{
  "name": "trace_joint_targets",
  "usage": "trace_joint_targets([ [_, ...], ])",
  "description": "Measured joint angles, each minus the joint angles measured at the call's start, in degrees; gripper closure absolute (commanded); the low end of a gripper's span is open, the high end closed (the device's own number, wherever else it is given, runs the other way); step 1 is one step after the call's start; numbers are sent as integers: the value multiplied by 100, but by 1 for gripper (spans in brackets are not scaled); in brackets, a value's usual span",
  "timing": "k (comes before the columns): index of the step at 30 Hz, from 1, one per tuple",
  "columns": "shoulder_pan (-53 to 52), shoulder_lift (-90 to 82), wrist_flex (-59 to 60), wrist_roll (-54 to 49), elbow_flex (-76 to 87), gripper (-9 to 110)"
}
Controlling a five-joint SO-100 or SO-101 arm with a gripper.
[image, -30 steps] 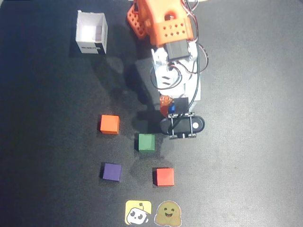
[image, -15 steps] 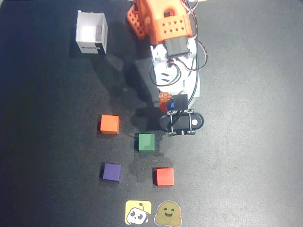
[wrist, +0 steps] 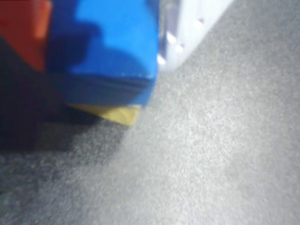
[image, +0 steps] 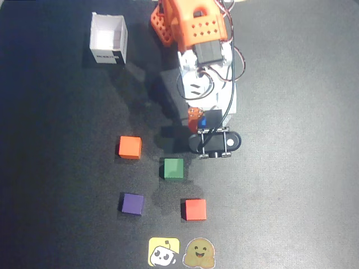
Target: Put the blue cube on top of the yellow cube.
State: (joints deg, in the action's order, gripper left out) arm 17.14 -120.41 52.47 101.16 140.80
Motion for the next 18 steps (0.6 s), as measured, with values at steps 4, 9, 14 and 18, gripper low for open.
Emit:
trace_joint_targets([
  [4,0,-53,44,0,0,81],
  [9,0,-132,44,0,0,81],
  [14,0,-325,202,0,0,81],
  [18,9,-668,378,0,0,82],
])
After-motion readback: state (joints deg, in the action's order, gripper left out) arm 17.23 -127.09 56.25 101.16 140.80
